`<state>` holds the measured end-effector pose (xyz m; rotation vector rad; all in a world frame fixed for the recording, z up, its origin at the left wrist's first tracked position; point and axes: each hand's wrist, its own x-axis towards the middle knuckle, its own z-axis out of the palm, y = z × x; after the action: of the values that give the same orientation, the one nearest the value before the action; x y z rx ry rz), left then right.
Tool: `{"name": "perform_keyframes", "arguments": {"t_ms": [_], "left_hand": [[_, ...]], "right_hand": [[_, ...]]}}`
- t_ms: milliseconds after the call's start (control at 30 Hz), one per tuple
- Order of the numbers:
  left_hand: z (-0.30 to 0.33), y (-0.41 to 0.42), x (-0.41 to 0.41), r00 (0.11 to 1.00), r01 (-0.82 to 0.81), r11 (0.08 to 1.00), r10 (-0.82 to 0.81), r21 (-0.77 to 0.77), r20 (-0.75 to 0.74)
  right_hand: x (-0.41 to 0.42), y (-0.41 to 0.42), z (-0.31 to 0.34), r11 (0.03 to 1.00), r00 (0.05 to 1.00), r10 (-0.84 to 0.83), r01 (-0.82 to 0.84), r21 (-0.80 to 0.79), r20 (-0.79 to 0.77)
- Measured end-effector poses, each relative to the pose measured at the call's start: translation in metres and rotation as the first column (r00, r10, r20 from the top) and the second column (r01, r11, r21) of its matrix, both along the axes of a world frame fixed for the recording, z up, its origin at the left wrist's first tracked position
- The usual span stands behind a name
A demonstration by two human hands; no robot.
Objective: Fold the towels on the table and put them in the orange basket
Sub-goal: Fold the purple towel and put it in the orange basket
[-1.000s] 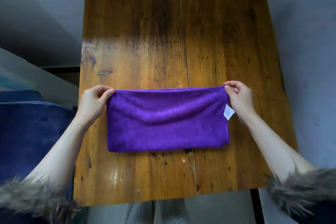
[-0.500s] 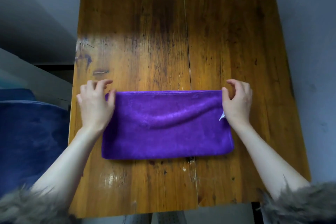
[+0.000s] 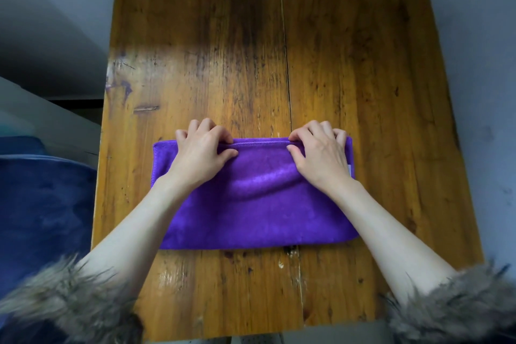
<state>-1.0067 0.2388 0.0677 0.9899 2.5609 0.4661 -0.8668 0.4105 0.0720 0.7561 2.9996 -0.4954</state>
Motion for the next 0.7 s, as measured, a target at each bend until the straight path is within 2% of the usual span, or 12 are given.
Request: {"name": "perform_keyframes", "arguments": {"t_ms": [200,400,500,567,667,700], "left_hand": [[0.004,0.006,-0.005,1.000,0.020,1.000,-0.020,0.010,-0.009],[-0.001,0.007,-0.002,0.998,-0.042,0.994,0.037,0.102,0.054],[-0.008,0.008,-0.002,0.997,-0.076,0.989,0.075,0.124,0.013],[-0.010,0.006,0.002,0.990,-0.092,0.987,0.105,0.133,-0.095],[-0.002,-0.002,0.024,0.948,-0.069,0.977,0.126,0.199,-0.291],[0.000,-0.007,0.037,0.943,-0.032,0.976,0.101,0.214,-0.319]], "right_hand": [[-0.010,0.007,0.004,0.998,0.997,0.018,-0.014,-0.054,0.076],[-0.013,0.009,0.007,0.994,0.995,0.008,0.003,-0.112,0.100],[-0.017,0.012,0.002,0.994,0.991,0.003,0.012,-0.108,0.136],[-0.015,0.010,0.000,0.996,0.998,-0.046,0.049,-0.077,0.041],[-0.002,-0.011,0.003,0.988,0.934,-0.155,0.153,-0.032,-0.322],[0.004,-0.024,0.003,0.987,0.910,-0.156,0.155,-0.034,-0.383]]}}
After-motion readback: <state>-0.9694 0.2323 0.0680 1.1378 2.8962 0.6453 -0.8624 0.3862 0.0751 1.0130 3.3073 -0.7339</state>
